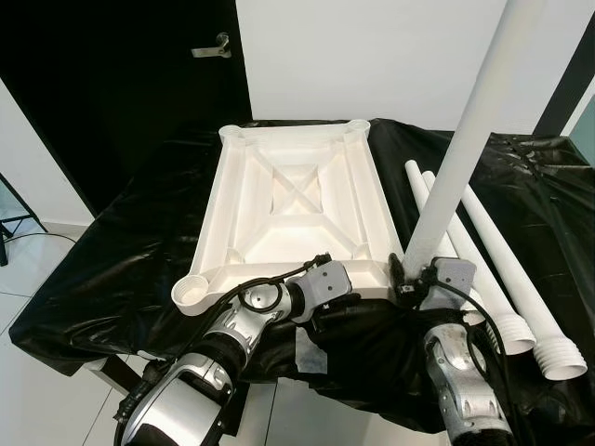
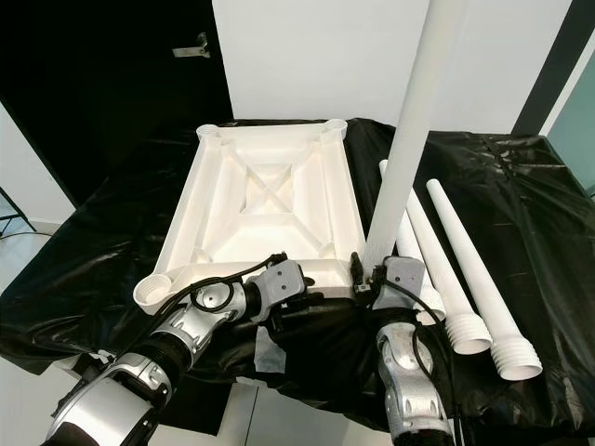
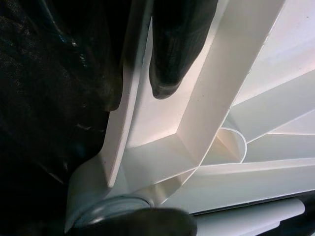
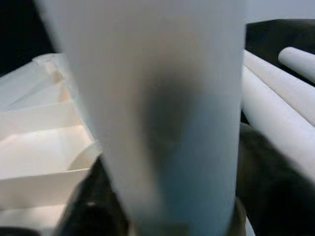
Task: Building children table
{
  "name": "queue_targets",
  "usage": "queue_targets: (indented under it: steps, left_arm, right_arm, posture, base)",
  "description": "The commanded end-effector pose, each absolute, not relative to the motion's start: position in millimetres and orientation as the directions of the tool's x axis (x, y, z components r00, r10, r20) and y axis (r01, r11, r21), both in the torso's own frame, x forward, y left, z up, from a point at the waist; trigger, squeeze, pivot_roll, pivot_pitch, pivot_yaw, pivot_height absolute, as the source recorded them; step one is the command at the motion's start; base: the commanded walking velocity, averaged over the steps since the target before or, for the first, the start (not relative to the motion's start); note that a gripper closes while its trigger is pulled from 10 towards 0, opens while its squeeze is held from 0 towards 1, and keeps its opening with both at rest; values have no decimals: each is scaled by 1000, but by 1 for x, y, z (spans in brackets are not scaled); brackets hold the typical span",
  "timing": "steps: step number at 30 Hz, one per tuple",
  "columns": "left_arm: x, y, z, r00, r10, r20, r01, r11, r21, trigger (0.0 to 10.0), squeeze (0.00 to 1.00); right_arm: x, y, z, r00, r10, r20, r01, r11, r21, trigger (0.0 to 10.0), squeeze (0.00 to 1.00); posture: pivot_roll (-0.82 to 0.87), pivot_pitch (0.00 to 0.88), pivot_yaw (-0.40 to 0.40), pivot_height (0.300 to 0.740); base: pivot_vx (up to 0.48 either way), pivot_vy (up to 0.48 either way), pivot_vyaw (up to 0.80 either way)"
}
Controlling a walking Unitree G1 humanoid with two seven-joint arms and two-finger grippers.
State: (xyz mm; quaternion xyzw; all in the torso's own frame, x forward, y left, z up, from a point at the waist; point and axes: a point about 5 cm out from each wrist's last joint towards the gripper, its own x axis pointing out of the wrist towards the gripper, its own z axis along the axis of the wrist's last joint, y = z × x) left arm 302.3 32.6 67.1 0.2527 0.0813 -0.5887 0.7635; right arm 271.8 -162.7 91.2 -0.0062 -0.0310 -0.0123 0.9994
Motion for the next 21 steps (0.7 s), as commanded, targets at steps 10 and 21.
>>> queue_targets:
  steps: [10, 21]
  left_arm:
    - [264, 56, 6, 144, -758, -637, 989, 134, 63, 10000, 0]
    - [265, 55, 7, 136, -758, -638, 990, 126, 62, 10000, 0]
  right_arm:
    - [273, -160, 87, 972, 234, 14, -225, 949, -219, 10000, 0]
    - [282, -172, 106, 871, 491, -22, -471, 820, -326, 10000, 0]
  posture:
    - [-7, 0, -15, 740]
    - [-16, 0, -1, 740]
  base:
    - [0, 0, 0]
    - [0, 0, 0]
